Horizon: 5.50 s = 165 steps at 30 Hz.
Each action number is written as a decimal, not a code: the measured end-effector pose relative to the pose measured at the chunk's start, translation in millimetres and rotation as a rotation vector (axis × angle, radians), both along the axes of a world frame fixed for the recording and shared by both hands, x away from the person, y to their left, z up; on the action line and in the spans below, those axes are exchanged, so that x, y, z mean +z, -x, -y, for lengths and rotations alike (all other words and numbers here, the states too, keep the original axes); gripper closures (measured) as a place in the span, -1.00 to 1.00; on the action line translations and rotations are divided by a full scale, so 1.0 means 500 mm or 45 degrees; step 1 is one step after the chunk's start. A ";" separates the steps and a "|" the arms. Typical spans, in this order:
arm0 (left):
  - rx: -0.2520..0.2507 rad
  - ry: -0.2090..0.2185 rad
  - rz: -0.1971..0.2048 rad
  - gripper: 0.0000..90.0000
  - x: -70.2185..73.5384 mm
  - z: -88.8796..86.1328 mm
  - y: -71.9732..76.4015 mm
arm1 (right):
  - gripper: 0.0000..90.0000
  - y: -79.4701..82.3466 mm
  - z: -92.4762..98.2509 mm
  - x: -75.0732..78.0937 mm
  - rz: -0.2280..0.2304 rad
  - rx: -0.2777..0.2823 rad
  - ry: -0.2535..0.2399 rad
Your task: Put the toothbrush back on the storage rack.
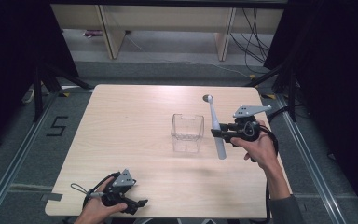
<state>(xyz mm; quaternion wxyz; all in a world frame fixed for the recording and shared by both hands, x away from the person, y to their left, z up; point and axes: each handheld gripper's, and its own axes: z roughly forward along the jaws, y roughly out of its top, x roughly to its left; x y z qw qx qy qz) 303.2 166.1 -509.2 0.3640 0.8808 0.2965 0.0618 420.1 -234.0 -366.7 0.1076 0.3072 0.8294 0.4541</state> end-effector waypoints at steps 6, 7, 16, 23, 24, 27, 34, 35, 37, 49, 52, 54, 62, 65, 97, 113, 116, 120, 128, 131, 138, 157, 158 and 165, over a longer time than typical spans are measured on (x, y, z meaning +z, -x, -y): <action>0.001 -0.004 0.007 -0.67 0.000 0.001 -0.001 | 0.48 -0.010 -0.007 0.007 0.014 -0.005 -0.022; -0.001 -0.005 0.006 -0.67 0.000 0.000 -0.001 | 0.48 -0.010 -0.009 0.007 -0.008 -0.012 -0.037; 0.002 0.003 0.000 -0.67 0.000 0.001 0.000 | 0.48 -0.023 -0.022 0.023 0.022 -0.015 -0.086; -0.005 -0.003 -0.001 -0.67 0.000 0.000 0.000 | 0.48 -0.032 -0.036 0.046 0.037 -0.002 -0.095; 0.000 -0.008 0.007 -0.67 0.000 0.000 -0.001 | 0.48 -0.035 -0.039 0.048 0.042 0.023 -0.103; -0.003 -0.008 0.005 -0.67 0.000 0.001 0.000 | 0.48 -0.039 -0.049 0.057 0.043 0.010 -0.105; -0.004 -0.007 0.003 -0.67 0.000 0.001 0.000 | 0.48 -0.057 -0.074 0.070 0.044 0.013 -0.096; -0.005 -0.007 0.003 -0.67 0.000 0.001 0.000 | 0.48 -0.060 -0.077 0.070 0.045 0.028 -0.106; -0.004 -0.006 0.004 -0.67 -0.001 0.000 0.000 | 0.48 -0.066 -0.081 0.072 0.062 0.031 -0.096; -0.009 -0.003 0.002 -0.67 -0.001 0.001 0.001 | 0.48 -0.106 -0.115 0.072 0.043 0.031 -0.096; -0.014 -0.009 0.004 -0.67 0.000 0.000 0.001 | 0.48 -0.121 -0.129 0.061 0.026 0.021 -0.093; -0.009 -0.004 0.005 -0.67 0.000 0.001 0.001 | 0.48 -0.128 -0.133 0.057 0.039 0.015 -0.085; -0.012 -0.005 0.005 -0.67 0.000 0.000 0.001 | 0.48 -0.142 -0.150 0.039 0.010 0.012 -0.048; -0.010 -0.004 0.005 -0.67 0.000 0.001 0.001 | 0.48 -0.145 -0.154 0.035 0.005 0.012 -0.048; -0.010 0.021 -0.007 -0.67 -0.001 0.004 0.004 | 0.48 -0.172 -0.199 -0.069 -0.052 0.034 0.148; -0.018 -0.004 0.002 -0.67 0.000 0.002 0.002 | 0.48 -0.170 -0.213 -0.095 -0.106 0.000 0.237; -0.018 -0.005 0.002 -0.67 0.000 0.002 0.002 | 0.48 -0.174 -0.216 -0.103 -0.076 0.022 0.226; -0.012 -0.001 0.003 -0.67 0.000 0.002 0.002 | 0.48 -0.176 -0.215 -0.108 -0.080 0.020 0.258; -0.016 -0.003 0.002 -0.67 0.000 0.002 0.002 | 0.48 -0.172 -0.226 -0.111 -0.186 -0.008 0.261; -0.015 -0.005 0.003 -0.67 0.000 0.001 0.002 | 0.48 -0.173 -0.228 -0.113 -0.176 -0.025 0.287; -0.024 -0.006 0.003 -0.67 0.001 0.001 0.002 | 0.47 -0.172 -0.238 -0.112 -0.184 -0.041 0.312; -0.022 -0.008 0.000 -0.67 -0.001 0.002 0.002 | 0.43 -0.182 -0.243 -0.125 -0.174 -0.036 0.300; -0.019 -0.003 -0.003 -0.67 -0.001 0.002 0.002 | 0.35 -0.180 -0.242 -0.127 -0.175 -0.052 0.286; -0.019 -0.005 -0.007 -0.67 -0.001 0.003 0.003 | 0.13 -0.170 -0.227 -0.106 -0.148 -0.045 0.247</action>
